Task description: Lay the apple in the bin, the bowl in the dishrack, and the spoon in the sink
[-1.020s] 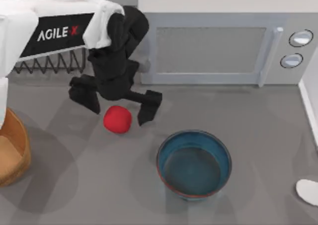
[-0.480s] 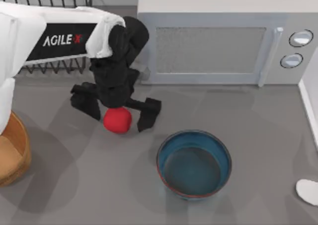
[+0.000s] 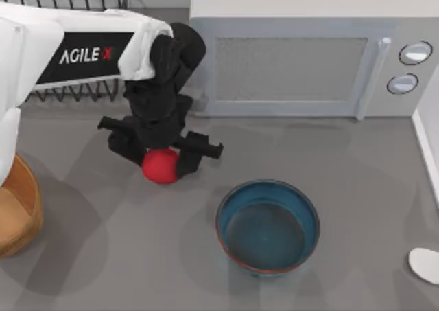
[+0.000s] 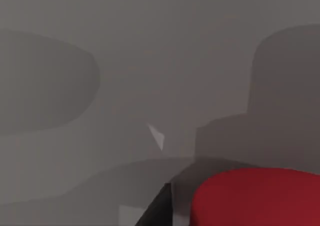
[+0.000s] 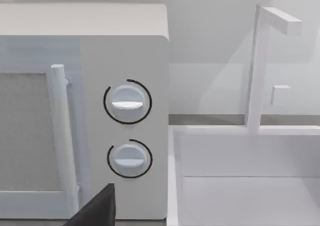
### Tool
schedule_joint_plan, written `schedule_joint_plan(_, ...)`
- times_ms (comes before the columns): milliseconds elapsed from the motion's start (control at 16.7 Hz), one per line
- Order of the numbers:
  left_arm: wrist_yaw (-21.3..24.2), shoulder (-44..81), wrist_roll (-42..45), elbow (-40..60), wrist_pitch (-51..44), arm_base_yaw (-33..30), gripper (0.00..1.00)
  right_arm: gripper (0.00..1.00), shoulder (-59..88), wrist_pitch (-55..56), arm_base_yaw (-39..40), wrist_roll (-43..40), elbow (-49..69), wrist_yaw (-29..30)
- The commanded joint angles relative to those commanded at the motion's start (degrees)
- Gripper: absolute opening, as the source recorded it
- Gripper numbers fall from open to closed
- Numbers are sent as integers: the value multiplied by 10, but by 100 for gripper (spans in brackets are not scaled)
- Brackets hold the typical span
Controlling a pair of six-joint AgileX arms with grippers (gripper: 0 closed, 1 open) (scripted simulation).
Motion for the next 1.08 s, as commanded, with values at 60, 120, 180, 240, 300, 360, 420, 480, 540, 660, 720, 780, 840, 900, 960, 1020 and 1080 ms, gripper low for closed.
schedule_joint_plan(60, 0, 0, 0, 0, 0, 0, 17, 100, 0, 0, 0, 0, 0, 0)
schedule_joint_plan(120, 0, 0, 0, 0, 0, 0, 10, 100, 0, 0, 0, 0, 0, 0)
schedule_joint_plan(180, 0, 0, 0, 0, 0, 0, 2, 100, 0, 0, 0, 0, 0, 0)
schedule_joint_plan(240, 0, 0, 0, 0, 0, 0, 0, 100, 0, 0, 0, 0, 0, 0)
schedule_joint_plan(300, 0, 0, 0, 0, 0, 0, 0, 100, 0, 0, 0, 0, 0, 0)
schedule_joint_plan(360, 0, 0, 0, 0, 0, 0, 0, 100, 0, 0, 0, 0, 0, 0)
schedule_joint_plan(420, 0, 0, 0, 0, 0, 0, 0, 100, 0, 0, 0, 0, 0, 0)
schedule_joint_plan(480, 0, 0, 0, 0, 0, 0, 0, 100, 0, 0, 0, 0, 0, 0)
schedule_joint_plan(540, 0, 0, 0, 0, 0, 0, 0, 100, 0, 0, 0, 0, 0, 0)
schedule_joint_plan(660, 0, 0, 0, 0, 0, 0, 0, 100, 0, 0, 0, 0, 0, 0)
schedule_joint_plan(720, -3, -10, 1, 2, -4, 1, 0, 100, 0, 0, 0, 0, 0, 0)
schedule_joint_plan(780, -3, -9, 1, 4, -5, 1, 0, 100, 0, 0, 0, 0, 0, 0)
schedule_joint_plan(840, -4, -7, 1, 10, -13, 1, 0, 100, 0, 0, 0, 0, 0, 0)
schedule_joint_plan(900, -4, -9, 1, 21, -27, 0, 0, 100, 0, 0, 0, 0, 0, 0)
schedule_joint_plan(960, -3, -15, 1, 37, -47, 0, 0, 100, 0, 0, 0, 0, 0, 0)
schedule_joint_plan(1020, -3, -20, 0, 54, -72, 0, 0, 100, 0, 0, 0, 0, 0, 0)
schedule_joint_plan(1080, -3, -27, -1, 74, -102, 0, 0, 100, 0, 0, 0, 0, 0, 0)
